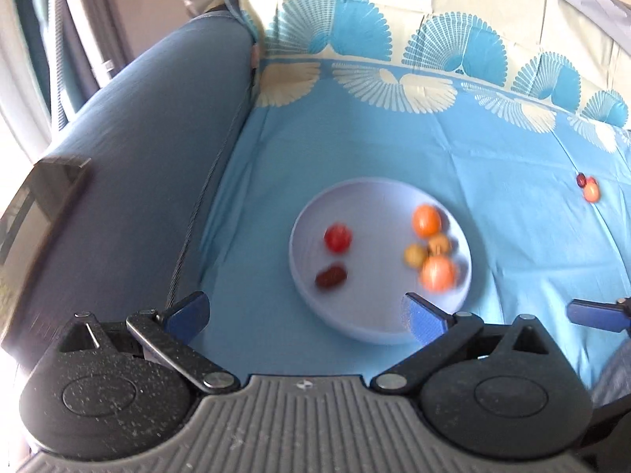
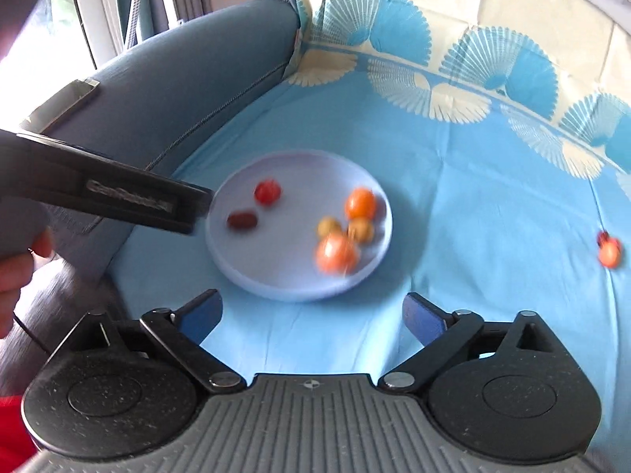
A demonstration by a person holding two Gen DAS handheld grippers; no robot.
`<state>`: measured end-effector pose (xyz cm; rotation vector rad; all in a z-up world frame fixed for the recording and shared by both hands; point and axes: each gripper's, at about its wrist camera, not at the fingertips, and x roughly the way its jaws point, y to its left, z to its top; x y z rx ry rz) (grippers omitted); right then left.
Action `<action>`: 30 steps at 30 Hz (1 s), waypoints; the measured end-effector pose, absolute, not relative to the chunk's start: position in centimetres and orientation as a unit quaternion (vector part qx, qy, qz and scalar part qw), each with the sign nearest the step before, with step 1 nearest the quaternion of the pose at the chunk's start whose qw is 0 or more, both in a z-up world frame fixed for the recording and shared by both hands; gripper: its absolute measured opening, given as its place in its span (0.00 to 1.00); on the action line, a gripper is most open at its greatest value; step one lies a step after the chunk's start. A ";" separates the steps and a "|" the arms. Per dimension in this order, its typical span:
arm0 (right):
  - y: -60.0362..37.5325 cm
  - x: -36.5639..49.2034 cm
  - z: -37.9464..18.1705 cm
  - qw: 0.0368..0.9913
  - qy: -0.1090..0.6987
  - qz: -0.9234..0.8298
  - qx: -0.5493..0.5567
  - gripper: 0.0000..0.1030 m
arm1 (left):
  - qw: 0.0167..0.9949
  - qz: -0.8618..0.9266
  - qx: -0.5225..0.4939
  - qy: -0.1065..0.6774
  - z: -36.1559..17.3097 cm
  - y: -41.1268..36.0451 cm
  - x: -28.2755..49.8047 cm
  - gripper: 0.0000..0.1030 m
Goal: Organize fruits
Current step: 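Carry both wrapped fruits over the plate and open both grippers, then lift both tools back from the plate toward the fruit cluster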
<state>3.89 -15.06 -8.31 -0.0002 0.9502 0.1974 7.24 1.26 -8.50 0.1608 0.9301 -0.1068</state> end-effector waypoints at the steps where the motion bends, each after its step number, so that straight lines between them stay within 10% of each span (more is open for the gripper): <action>1: -15.0 2.9 -7.9 0.882 0.462 0.091 0.000 0.96 | 0.888 -0.049 0.075 0.451 -8.1 1.5 6.1 1.00; 30: -16.4 -9.0 -0.8 0.938 0.344 0.033 0.009 0.99 | 0.915 -0.052 0.067 0.396 -1.4 1.4 -5.8 1.00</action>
